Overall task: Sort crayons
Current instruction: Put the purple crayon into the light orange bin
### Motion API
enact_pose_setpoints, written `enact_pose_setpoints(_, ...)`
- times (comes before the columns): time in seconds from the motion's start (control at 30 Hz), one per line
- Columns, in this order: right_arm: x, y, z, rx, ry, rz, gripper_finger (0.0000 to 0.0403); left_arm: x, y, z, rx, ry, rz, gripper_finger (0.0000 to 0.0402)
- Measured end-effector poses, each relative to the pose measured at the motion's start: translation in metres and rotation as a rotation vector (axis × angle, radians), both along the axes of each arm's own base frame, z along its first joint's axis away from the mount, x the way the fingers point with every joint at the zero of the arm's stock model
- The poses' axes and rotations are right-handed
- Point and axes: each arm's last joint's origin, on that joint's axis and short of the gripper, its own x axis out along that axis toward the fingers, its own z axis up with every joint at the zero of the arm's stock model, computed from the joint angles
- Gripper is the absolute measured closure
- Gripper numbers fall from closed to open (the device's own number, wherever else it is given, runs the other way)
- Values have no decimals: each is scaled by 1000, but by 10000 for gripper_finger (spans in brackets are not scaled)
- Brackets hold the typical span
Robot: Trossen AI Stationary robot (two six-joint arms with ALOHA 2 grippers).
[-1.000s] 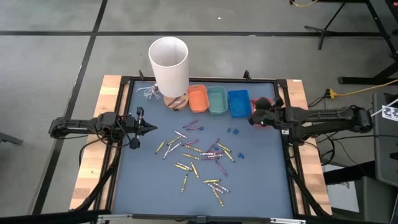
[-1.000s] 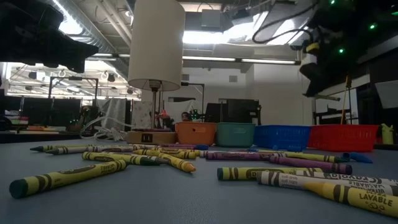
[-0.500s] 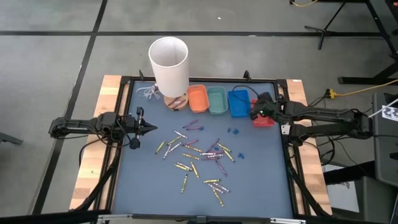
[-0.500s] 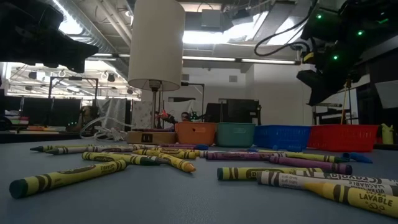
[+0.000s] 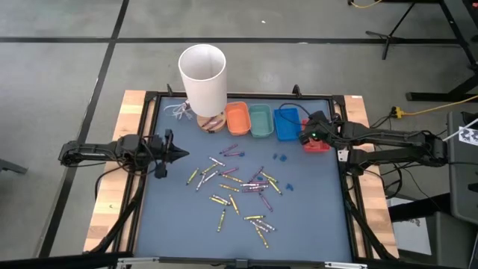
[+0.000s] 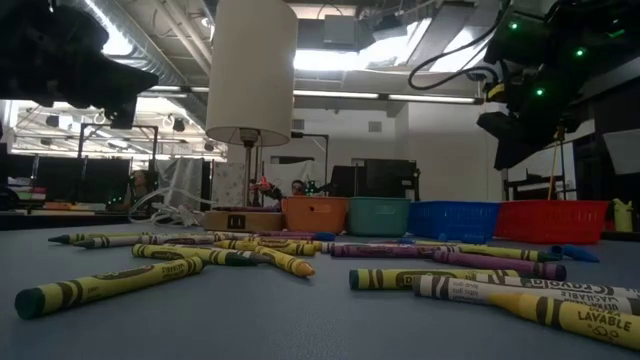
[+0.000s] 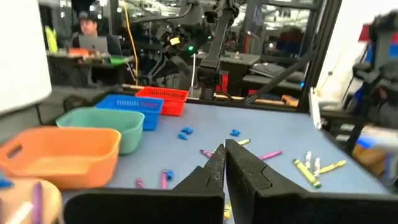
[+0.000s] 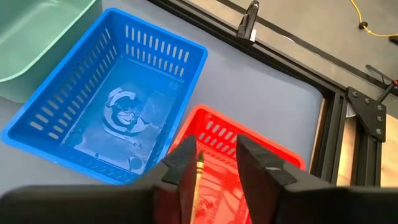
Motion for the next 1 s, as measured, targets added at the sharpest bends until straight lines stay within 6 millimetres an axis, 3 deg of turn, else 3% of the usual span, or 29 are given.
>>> enact_pose_setpoints(0.33,0,0,0,0,0,1,276,3,0,1,-247,-13,15,401)
enact_pose_setpoints(0.53,0,0,0,0,0,1,276,12,-7,13,-202,-99,-51,401)
enact_pose_setpoints(0.77,0,0,0,0,0,1,276,29,-15,26,-117,-12,-20,399)
enact_pose_setpoints(1.0,0,0,0,0,0,1,276,48,-20,55,-114,10,-35,333)
